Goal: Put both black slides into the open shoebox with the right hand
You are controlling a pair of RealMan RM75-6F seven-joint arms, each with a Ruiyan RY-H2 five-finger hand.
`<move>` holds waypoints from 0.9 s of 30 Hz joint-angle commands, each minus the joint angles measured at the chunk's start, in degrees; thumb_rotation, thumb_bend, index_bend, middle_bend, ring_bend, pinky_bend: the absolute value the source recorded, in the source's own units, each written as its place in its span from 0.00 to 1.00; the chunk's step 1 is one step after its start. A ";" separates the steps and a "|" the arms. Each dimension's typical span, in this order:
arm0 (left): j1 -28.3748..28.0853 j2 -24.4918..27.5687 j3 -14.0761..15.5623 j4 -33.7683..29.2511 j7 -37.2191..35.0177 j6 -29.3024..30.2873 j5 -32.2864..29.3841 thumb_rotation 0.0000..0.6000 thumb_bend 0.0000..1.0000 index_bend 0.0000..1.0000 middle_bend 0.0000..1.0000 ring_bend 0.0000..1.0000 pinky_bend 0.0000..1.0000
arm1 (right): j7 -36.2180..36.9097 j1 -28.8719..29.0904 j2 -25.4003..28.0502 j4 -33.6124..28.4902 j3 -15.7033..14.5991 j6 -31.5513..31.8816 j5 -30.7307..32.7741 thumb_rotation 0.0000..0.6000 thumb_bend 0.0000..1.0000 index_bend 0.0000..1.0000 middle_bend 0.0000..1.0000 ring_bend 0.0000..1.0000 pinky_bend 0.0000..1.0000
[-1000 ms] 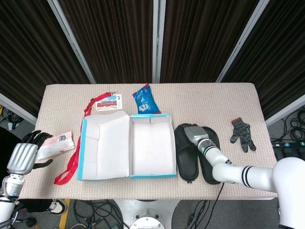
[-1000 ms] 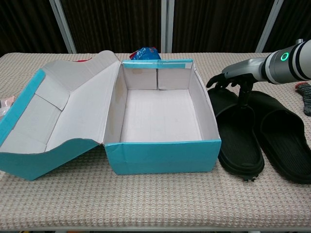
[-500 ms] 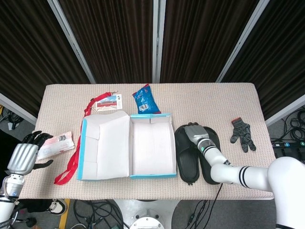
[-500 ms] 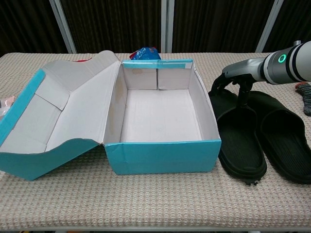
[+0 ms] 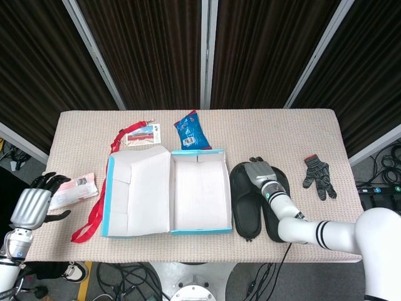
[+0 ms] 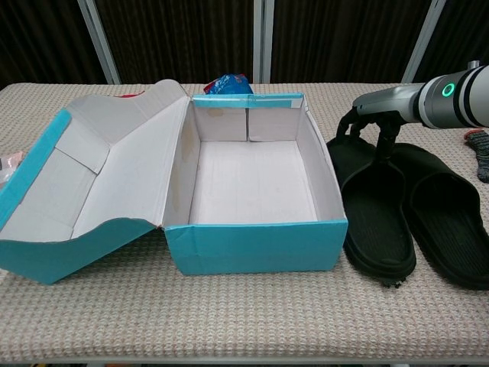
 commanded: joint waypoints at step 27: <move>-0.67 1.07 -0.46 -3.74 3.10 -0.80 -0.87 1.00 0.12 0.24 0.23 0.12 0.19 | 24.59 -14.30 21.09 -23.60 17.62 8.54 -27.46 1.00 0.21 0.51 0.46 0.15 0.11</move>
